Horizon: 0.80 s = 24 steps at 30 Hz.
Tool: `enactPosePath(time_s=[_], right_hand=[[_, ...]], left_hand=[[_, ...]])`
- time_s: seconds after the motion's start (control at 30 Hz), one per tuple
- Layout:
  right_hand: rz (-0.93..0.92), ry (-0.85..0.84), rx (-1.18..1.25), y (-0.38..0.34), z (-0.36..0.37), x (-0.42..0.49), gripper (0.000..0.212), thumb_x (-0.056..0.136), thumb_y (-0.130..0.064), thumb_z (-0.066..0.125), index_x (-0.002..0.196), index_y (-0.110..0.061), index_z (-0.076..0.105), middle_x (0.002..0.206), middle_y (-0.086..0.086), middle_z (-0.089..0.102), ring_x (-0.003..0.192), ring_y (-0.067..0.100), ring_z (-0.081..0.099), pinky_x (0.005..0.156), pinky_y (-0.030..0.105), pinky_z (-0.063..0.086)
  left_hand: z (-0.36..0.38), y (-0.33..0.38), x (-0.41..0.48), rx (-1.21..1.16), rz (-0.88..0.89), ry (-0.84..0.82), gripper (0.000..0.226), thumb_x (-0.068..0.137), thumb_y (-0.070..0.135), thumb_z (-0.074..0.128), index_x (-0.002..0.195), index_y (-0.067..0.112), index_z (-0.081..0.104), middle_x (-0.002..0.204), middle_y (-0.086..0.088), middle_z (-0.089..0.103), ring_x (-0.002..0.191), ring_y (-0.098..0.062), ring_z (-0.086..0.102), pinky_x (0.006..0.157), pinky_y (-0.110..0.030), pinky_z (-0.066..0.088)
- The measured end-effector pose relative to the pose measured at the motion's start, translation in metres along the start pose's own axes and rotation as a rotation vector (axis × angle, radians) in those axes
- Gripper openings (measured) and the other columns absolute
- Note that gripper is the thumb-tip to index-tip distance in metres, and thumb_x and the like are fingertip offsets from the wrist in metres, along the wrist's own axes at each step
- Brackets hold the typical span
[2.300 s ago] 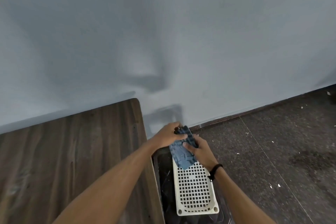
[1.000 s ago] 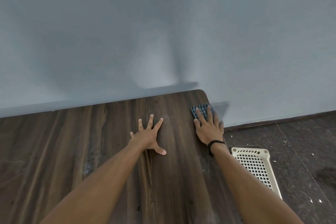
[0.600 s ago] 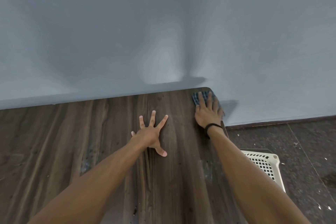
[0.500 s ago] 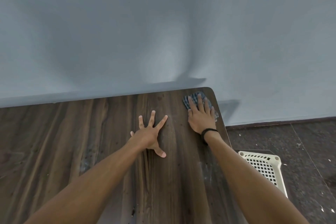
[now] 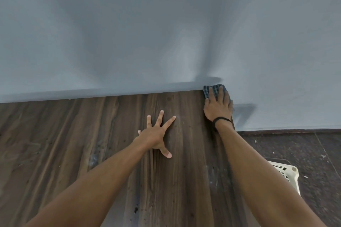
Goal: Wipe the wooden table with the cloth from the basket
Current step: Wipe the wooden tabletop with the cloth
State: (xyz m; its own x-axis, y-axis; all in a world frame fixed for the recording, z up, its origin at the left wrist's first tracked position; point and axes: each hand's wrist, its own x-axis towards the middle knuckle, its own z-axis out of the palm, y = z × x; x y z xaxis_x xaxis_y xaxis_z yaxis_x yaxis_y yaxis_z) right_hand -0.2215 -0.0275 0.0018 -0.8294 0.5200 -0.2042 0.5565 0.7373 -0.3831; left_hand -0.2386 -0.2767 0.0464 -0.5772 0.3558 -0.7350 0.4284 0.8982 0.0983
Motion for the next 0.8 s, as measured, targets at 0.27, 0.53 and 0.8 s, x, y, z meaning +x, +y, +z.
enactPosePath(time_s=[0.27, 0.53, 0.8], right_hand=[[-0.069, 0.047, -0.045, 0.009, 0.008, -0.021, 0.056, 0.105, -0.044, 0.025, 0.159, -0.037, 0.011, 0.168, 0.002, -0.002, 0.154, 0.024, -0.004, 0.124, 0.049, 0.003], [-0.116, 0.034, -0.069, 0.014, 0.016, -0.044, 0.056, 0.106, -0.045, 0.023, 0.159, -0.037, 0.009, 0.168, 0.0, -0.004, 0.154, 0.021, -0.006, 0.125, 0.045, 0.001], [-0.121, 0.014, -0.074, 0.013, 0.012, -0.042, 0.056, 0.106, -0.045, 0.023, 0.159, -0.039, 0.005, 0.168, -0.001, -0.007, 0.154, 0.021, -0.007, 0.123, 0.046, 0.0]], left_hand=[[0.002, -0.001, 0.003, -0.022, 0.005, 0.004, 0.146, 0.057, 0.049, 0.092, 0.144, 0.056, -0.026, 0.148, 0.014, -0.049, 0.141, -0.041, -0.035, 0.109, -0.077, 0.012], [0.0, 0.002, 0.0, -0.004, 0.014, -0.023, 0.146, 0.059, 0.049, 0.091, 0.144, 0.054, -0.028, 0.147, 0.011, -0.051, 0.14, -0.043, -0.036, 0.108, -0.077, 0.014], [-0.003, 0.004, 0.0, 0.011, 0.052, -0.023, 0.146, 0.06, 0.051, 0.09, 0.145, 0.052, -0.029, 0.148, 0.009, -0.051, 0.139, -0.045, -0.036, 0.108, -0.078, 0.015]])
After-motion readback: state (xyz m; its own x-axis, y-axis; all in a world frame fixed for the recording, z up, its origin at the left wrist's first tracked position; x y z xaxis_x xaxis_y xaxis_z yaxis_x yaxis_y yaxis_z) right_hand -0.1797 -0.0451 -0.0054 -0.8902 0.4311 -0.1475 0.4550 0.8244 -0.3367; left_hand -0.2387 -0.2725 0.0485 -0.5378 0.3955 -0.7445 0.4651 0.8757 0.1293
